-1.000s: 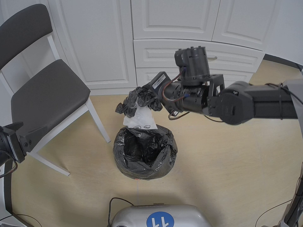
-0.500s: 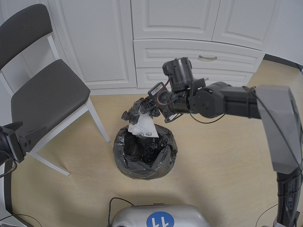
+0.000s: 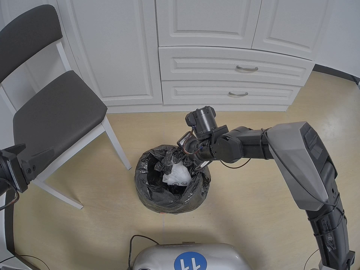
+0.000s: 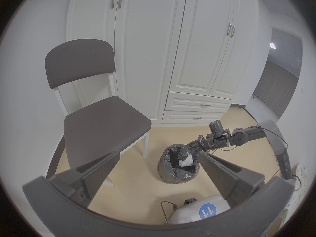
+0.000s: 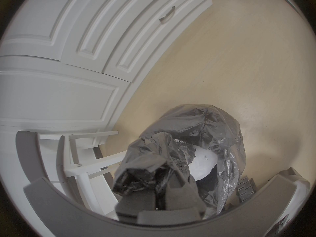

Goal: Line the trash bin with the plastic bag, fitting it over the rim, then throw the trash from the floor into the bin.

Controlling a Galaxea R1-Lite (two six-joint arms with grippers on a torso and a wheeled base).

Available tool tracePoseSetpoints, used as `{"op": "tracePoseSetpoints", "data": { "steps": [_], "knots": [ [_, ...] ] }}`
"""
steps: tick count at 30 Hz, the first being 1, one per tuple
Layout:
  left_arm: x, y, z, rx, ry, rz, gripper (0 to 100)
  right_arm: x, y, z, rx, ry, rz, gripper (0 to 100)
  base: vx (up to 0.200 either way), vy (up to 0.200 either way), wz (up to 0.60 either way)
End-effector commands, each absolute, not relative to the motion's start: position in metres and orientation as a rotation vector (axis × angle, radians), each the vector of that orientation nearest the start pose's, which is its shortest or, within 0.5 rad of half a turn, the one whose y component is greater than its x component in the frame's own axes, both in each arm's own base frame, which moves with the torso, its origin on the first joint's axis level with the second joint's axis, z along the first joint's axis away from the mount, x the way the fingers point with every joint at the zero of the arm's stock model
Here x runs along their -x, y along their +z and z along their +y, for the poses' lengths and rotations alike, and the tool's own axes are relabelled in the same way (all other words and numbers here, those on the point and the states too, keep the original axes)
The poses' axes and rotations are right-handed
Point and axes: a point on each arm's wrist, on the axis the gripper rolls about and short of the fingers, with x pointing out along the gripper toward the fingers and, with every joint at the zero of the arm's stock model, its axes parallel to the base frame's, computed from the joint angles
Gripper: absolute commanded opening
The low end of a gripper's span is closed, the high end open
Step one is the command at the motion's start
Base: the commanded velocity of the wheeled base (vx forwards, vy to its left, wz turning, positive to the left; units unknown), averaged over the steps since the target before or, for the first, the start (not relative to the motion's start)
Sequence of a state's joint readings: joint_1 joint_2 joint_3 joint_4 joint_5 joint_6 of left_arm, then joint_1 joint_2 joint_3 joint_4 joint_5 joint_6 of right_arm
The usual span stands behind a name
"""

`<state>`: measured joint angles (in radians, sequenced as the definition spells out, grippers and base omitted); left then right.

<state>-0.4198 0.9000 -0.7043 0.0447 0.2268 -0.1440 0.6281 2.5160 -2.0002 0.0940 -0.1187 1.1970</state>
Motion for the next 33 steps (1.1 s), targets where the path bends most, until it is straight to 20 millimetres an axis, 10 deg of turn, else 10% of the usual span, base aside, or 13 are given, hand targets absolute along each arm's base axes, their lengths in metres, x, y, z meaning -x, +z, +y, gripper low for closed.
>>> {"op": "tracePoseSetpoints", "data": {
  "steps": [1, 21, 22, 33],
  "knots": [
    [-0.092, 0.251, -0.036, 0.066, -0.175, 0.242, 100, -0.422, 0.08, 0.302, -0.896, 0.062, 0.805, 0, 0.0, 0.0, 0.0],
    [-0.092, 0.251, -0.035, 0.067, -0.174, 0.242, 100, -0.416, 0.049, 0.314, -0.839, 0.025, 0.852, 0, 0.0, 0.0, 0.0],
    [-0.092, 0.251, -0.035, 0.067, -0.174, 0.24, 100, -0.418, 0.05, 0.313, -0.842, 0.025, 0.837, 100, 0.0, 0.0, 0.0],
    [-0.089, 0.251, -0.034, 0.047, -0.177, 0.231, 100, -0.413, 0.085, 0.31, -0.861, 0.045, 0.78, 100, 0.0, 0.0, 0.0]
  ]
}}
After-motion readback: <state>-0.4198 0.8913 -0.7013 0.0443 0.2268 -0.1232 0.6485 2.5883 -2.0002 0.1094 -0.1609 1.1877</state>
